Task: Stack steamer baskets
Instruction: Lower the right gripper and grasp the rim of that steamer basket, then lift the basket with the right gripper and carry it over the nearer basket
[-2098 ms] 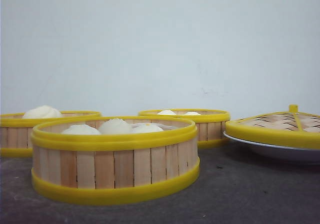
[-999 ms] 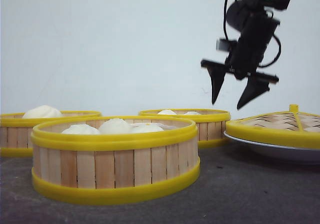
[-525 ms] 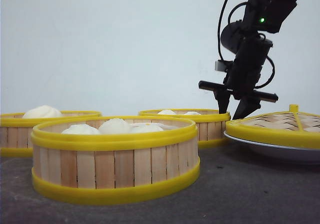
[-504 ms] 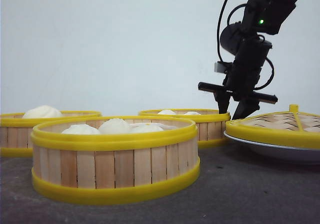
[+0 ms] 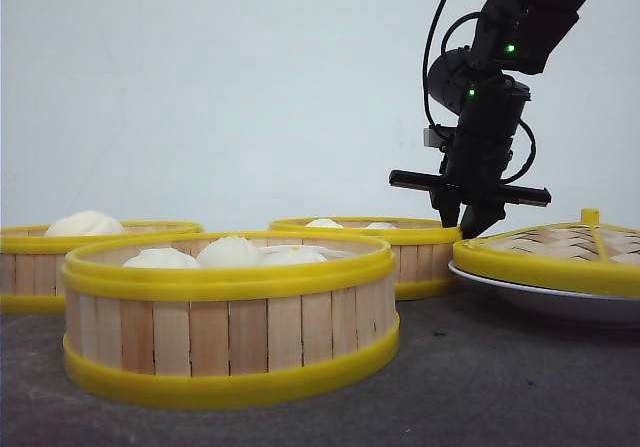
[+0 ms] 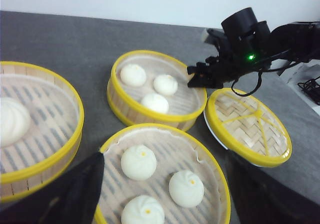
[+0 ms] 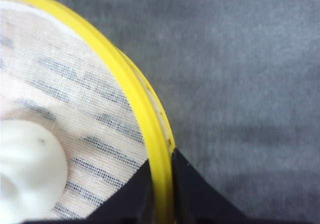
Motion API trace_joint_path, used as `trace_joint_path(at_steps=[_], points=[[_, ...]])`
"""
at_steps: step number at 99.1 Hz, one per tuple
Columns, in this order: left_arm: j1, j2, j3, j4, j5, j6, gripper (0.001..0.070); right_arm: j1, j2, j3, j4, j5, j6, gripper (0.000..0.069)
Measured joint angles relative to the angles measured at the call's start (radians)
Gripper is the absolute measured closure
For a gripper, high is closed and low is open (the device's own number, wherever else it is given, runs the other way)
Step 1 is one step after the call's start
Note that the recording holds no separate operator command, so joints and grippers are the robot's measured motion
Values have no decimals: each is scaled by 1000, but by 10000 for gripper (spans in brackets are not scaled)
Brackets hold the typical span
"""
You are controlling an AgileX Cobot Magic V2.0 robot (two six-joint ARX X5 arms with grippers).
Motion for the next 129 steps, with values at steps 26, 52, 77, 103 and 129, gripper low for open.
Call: trace_joint_path(at_steps=[26,52,77,103,129], points=[[0,-18,0,-40,0,7,240,-1,-5,80,-32,-13,28,669],[0,-113,0,-59,0,8,240,-8,-179,172,-121,-63,-27,669],[0,-213,0,-140,0,8,240,15,-378,187,-256,-131,-177,671],[0,-272,0,-192,0,16,240,146,-448,187,-425,-183,-316,671],[0,-283,0,-212,0,18,240,285,-451,146,-484,-162,-385,671]])
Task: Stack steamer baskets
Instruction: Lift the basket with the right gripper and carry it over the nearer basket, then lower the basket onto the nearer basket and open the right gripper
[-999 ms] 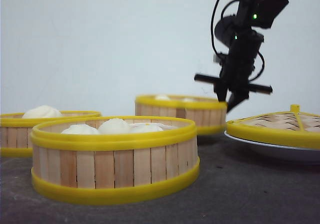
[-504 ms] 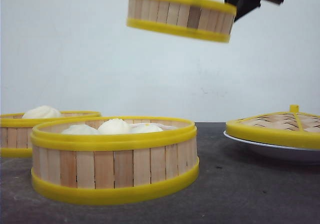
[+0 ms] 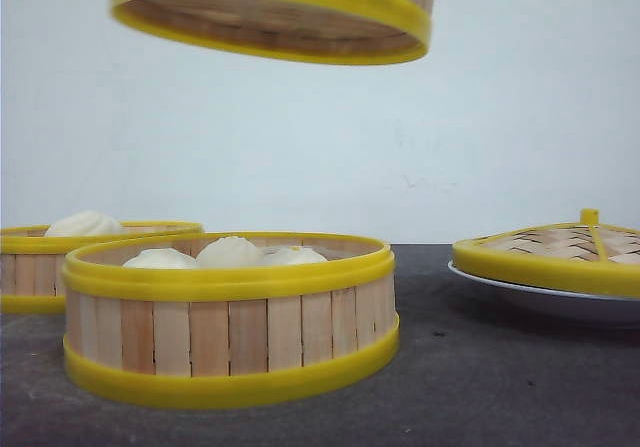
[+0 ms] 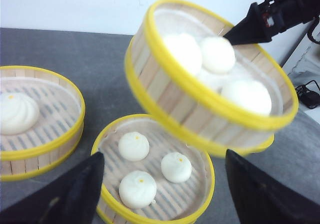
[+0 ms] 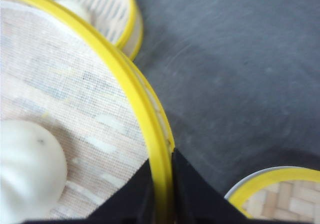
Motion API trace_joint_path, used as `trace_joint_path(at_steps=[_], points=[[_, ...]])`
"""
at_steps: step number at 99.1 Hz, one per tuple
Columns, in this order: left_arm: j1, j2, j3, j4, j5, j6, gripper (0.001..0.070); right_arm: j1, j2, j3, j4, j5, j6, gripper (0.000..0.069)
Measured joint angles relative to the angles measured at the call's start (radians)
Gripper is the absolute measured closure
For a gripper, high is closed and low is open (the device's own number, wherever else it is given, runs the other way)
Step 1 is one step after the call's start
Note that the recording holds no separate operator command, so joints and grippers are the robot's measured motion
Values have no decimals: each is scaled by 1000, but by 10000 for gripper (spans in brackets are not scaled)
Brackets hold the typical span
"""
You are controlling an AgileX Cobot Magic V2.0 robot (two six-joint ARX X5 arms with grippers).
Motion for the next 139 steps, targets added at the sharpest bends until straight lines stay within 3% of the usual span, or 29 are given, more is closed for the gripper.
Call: trace_joint_path(at_steps=[12,69,139], points=[[0,0,0,-1,0,0,240,45,0,-47,50,50,-12,671],[0,0,0,-1,15,1,240,63,3,-386,362,63,45,671],[0,0,0,-1,15,18,240,62,89,-393,365,73,74,671]])
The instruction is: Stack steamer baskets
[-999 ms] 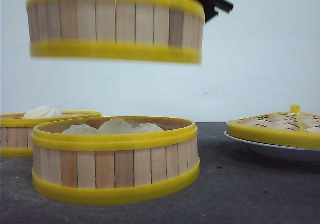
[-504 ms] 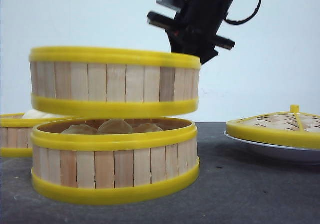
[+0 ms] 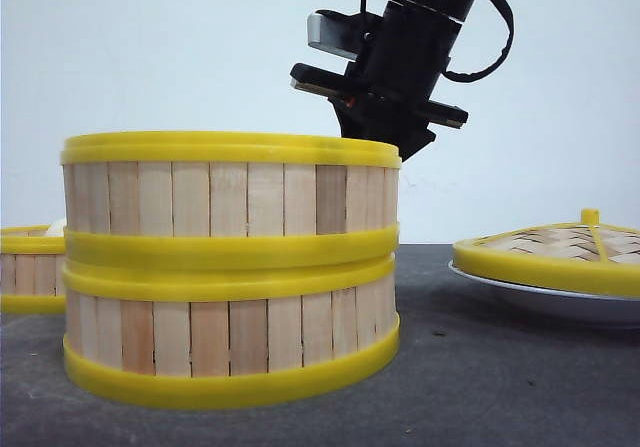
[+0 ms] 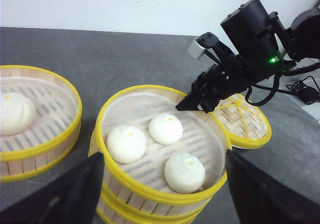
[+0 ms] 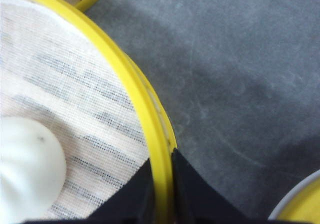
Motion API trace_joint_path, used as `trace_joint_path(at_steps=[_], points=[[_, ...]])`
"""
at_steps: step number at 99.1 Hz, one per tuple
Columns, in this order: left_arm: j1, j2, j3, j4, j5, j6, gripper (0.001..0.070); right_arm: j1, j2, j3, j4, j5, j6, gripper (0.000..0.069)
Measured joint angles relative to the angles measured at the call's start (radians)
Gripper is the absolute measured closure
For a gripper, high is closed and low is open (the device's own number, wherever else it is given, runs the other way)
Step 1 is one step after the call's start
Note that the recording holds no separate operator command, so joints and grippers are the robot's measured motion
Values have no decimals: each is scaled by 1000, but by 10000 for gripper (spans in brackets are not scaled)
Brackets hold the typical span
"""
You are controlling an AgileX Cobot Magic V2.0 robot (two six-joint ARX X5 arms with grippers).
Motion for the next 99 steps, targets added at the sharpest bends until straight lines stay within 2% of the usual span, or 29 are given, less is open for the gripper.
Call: trace_joint_path(at_steps=[45,51,65,70,80,99], points=[[0,0,0,0,0,9,240,8,5,0,-5,-6,-10,665],[0,0,0,0,0,9,240,8,5,0,0,-19,-10,625],[0,0,0,0,0,9,240,8,5,0,11,-1,-5,461],[0,0,0,0,0,9,240,8,5,0,14,3,-4,422],[0,0,0,0,0,9,240,7,4,0,25,37,-3,393],[0,0,0,0,0,11,240,6,-60,0,45,100,-6,386]])
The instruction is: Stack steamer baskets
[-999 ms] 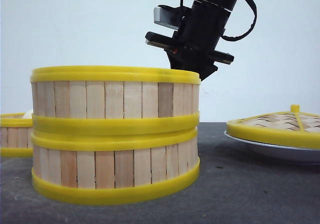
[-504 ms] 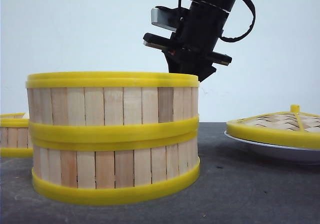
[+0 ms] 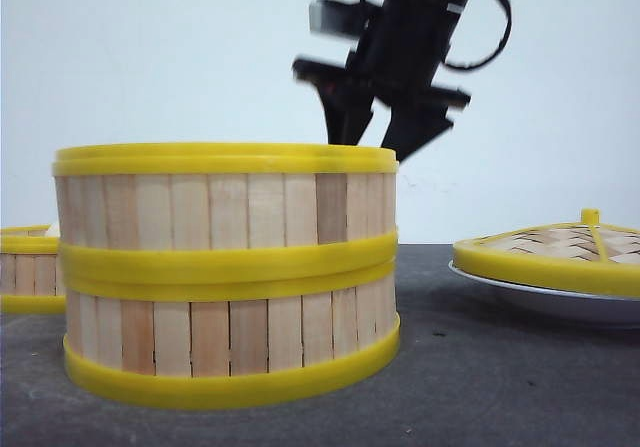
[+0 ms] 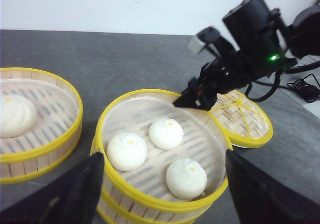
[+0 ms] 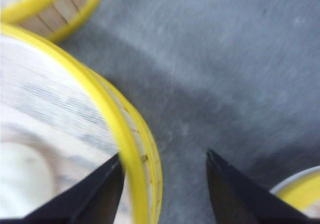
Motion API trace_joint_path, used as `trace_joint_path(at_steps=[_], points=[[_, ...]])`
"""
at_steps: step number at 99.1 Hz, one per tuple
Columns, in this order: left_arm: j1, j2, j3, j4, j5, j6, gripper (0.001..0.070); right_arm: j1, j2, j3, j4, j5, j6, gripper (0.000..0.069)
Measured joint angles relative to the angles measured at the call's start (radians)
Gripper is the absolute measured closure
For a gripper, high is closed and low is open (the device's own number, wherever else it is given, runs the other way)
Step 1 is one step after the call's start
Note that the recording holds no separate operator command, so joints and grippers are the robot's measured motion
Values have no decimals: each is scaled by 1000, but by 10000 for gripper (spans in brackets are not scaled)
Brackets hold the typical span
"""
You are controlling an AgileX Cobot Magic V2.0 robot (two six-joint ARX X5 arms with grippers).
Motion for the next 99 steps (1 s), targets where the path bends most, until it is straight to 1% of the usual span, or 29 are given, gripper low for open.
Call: trace_joint_path(at_steps=[5,15,31,42,56,66,79,88,99], points=[[0,0,0,0,-2,2,240,0,-46,0,21,6,-2,386],[0,0,0,0,-29,4,240,-1,-168,0,39,29,-6,386],[-1,0,0,0,-97,4,240,-2,-360,1,37,32,-35,386],[-1,0,0,3,-135,4,240,-2,-476,1,-3,48,-50,386],[-1,22,0,28,-202,4,240,-2,-610,1,-100,85,-56,386],[-1,60,0,62,-246,4,240,-2,-689,1,-174,110,-60,386],[-1,135,0,116,-323,4,240,0,-778,0,-251,134,-61,386],[5,208,0,157,-371,4,240,8,-841,-16,-263,135,-57,386],[36,308,0,209,-415,4,240,16,-923,-64,-274,135,-42,386]])
